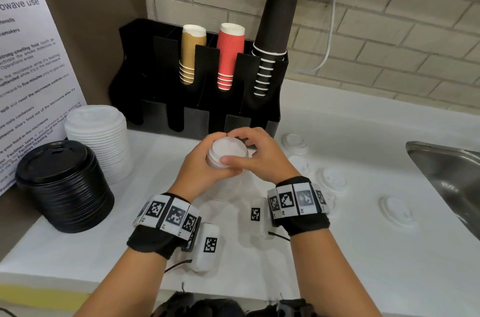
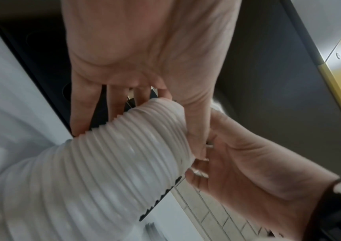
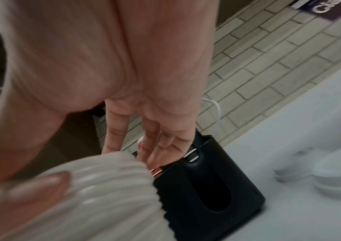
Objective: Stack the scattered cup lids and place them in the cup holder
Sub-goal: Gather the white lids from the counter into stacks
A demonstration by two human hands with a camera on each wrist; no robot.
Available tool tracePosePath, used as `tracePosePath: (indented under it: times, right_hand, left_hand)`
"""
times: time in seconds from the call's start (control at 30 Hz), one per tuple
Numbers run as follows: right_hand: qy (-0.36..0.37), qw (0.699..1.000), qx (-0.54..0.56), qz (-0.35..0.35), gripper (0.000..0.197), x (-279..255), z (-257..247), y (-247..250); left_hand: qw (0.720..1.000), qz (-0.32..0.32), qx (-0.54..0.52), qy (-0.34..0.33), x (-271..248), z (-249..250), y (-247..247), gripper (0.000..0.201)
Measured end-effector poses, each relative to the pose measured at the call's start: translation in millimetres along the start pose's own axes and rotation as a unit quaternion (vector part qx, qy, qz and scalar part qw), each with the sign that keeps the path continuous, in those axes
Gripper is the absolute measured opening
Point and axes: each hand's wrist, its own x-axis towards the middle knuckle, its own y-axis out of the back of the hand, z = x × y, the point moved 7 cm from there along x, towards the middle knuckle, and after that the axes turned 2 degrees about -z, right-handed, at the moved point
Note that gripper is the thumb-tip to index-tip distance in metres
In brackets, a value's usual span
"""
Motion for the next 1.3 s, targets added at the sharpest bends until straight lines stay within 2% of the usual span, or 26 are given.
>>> tracePosePath:
  times: [0.07,0.13,0.2,0.23,0.33,0.47,0.57,0.7,0.77,0.83,0.93,1.03,1.17,1.3]
  right_hand:
    - [-0.046,0.997,0.01,0.062,0.037,-2,19,18]
    - [-0.158,0.982,-0.05,0.088,0.043,-3,51,36]
    - [-0.291,0.945,-0.142,0.033,0.056,-9,84,43]
    - [-0.331,0.927,-0.175,0.009,0.06,-11,94,45]
    - [-0.372,0.897,-0.237,-0.01,0.059,-9,112,49]
    - [-0.383,0.873,-0.298,-0.041,0.044,-7,119,49]
    - [-0.378,0.859,-0.34,-0.053,0.04,-6,120,52]
    - [-0.377,0.867,-0.319,-0.064,0.043,-5,123,54]
    - [-0.378,0.878,-0.289,-0.051,0.049,-7,120,58]
    - [-0.362,0.909,-0.205,-0.01,0.052,-9,113,64]
    - [-0.294,0.954,-0.033,0.056,0.048,-15,95,72]
    - [-0.178,0.978,0.086,0.068,0.037,-16,61,62]
    - [-0.041,0.994,0.097,0.034,0.032,-7,11,38]
    - [0.01,1.0,0.027,0.008,0.026,1,-14,21]
  left_hand:
    - [1.0,-0.003,0.005,0.001,1,0,0,0.069]
    - [1.0,-0.004,0.011,0.006,1,-2,0,0.072]
    - [1.0,-0.002,0.005,0.007,0,-2,-1,0.071]
    - [1.0,-0.001,0.002,0.006,0,-1,-1,0.07]
    - [1.0,-0.002,0.005,0.004,-1,2,-2,0.067]
    - [1.0,0.006,0.001,0.001,-3,6,-1,0.058]
    - [1.0,0.011,-0.002,-0.003,-4,8,1,0.048]
    - [1.0,0.017,-0.011,-0.002,-4,8,4,0.041]
    - [1.0,0.021,-0.019,-0.004,-4,7,4,0.042]
    - [1.0,0.021,-0.021,-0.005,-3,6,5,0.048]
    - [1.0,0.022,-0.021,0.003,-1,4,5,0.064]
    - [0.999,0.024,-0.022,0.017,0,1,6,0.084]
    - [0.999,0.027,-0.023,0.022,2,0,7,0.095]
    - [0.999,0.027,-0.022,0.024,3,-2,6,0.097]
